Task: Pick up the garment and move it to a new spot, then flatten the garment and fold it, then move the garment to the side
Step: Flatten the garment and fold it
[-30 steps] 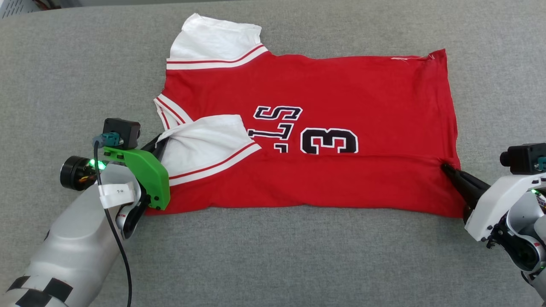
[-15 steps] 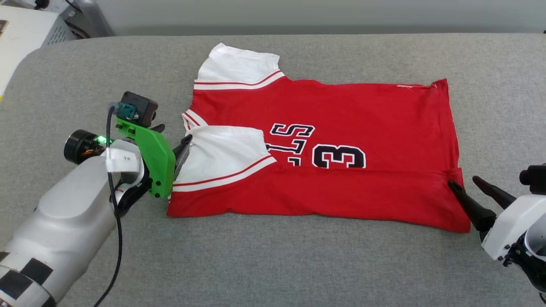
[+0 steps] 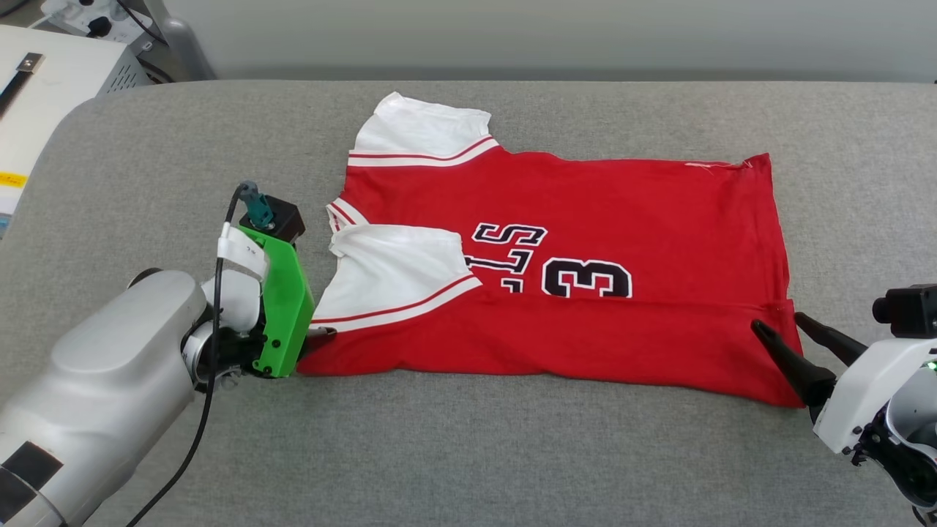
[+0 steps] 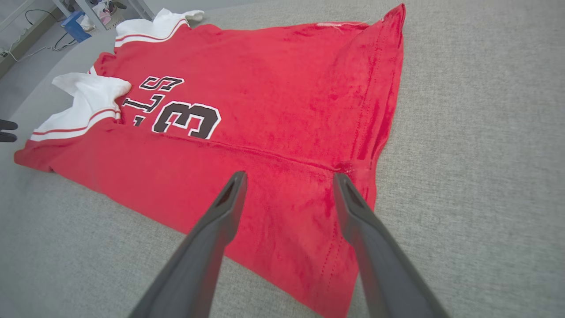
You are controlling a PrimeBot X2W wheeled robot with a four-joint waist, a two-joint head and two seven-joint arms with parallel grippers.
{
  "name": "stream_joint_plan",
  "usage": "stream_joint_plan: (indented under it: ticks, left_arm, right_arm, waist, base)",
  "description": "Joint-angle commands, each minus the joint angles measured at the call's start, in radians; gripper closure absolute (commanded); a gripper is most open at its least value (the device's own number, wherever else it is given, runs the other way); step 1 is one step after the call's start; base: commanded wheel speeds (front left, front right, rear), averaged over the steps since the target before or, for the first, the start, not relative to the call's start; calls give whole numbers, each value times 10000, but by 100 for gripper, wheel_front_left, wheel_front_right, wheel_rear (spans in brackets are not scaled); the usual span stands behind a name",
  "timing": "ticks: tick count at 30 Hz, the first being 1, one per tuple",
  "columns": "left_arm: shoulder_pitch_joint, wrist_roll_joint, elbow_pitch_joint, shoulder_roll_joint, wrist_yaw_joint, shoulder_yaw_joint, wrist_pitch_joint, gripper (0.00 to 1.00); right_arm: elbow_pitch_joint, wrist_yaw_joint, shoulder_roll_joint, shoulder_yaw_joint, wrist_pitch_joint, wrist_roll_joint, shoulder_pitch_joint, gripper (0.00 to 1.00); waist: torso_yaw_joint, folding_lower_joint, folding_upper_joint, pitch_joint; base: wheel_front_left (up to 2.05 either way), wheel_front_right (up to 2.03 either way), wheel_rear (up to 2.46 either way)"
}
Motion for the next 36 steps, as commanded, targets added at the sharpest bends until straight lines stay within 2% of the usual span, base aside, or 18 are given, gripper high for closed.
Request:
stream_joint_plan:
  ticks: [1,15,16,17,21,27,31,36]
  left_arm:
    - [92,-175,89,-10,-26,-5,11,0]
    - [863,-399,1523,-620,-27,-631,-16,0]
    - [917,-481,1596,-671,-27,-628,-69,12]
    - [939,-528,1631,-700,-27,-620,-150,100]
    - [922,-647,1552,-677,-27,-568,-686,100]
    - [553,-439,800,-232,-27,-546,-1721,100]
    - [354,-332,128,112,-27,-539,-2201,100]
    - [237,-171,-521,424,-27,-614,-2441,100]
  right_arm:
    - [-52,-6,67,-51,72,-93,70,0]
    - [-140,-6,403,-182,410,-376,-311,0]
    - [-144,-6,416,-187,418,-386,-327,0]
    - [-151,-6,411,-200,416,-408,-340,0]
    - [-276,-6,207,-280,300,-779,-447,0]
    - [-678,-6,-330,-698,599,-1393,-753,0]
    - [-1127,-6,-846,-987,1771,-1529,-901,0]
    - [-1325,-6,-1286,-1232,4275,-1323,-903,0]
  waist:
    - [-114,1,0,129]
    - [-527,1,0,688]
    - [-543,1,0,681]
    - [-551,1,0,671]
    - [-535,1,0,544]
    - [-425,1,0,248]
    - [-342,1,0,97]
    - [-275,1,0,48]
  base:
    - [0,0,0]
    - [0,0,0]
    - [0,0,0]
    - [0,0,0]
    - [0,0,0]
    - [0,0,0]
    - [0,0,0]
    - [0,0,0]
